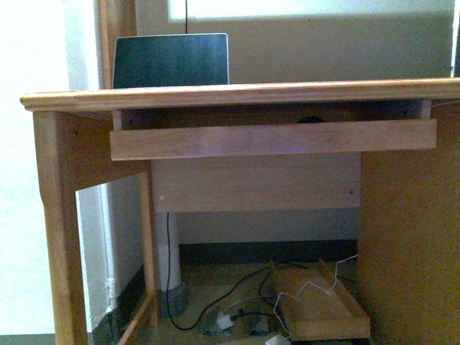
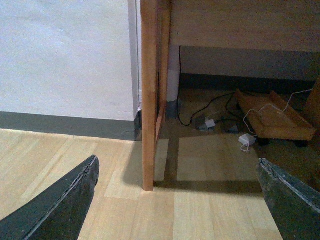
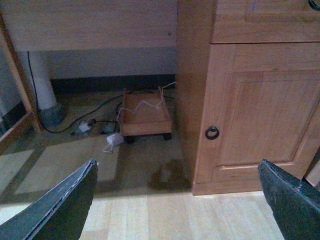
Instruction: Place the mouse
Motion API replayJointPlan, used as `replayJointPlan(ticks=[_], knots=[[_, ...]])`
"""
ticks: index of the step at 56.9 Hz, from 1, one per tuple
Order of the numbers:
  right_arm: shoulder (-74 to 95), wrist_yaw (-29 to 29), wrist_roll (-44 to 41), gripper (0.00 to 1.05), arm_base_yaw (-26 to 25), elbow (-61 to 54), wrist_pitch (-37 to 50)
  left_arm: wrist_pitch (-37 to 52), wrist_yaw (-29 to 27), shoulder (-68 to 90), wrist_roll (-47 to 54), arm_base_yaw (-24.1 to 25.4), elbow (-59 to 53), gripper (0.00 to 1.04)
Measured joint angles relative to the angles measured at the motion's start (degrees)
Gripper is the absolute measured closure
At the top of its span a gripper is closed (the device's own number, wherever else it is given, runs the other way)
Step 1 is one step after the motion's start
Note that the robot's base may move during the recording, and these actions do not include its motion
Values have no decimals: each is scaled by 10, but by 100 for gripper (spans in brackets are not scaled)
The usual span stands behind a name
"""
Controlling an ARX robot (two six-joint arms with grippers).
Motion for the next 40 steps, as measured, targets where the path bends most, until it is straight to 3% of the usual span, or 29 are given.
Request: replayJointPlan(ticks=[40], knots=[[0, 0, 0, 8, 0, 0, 0, 0, 0, 0, 0, 0, 0, 8]])
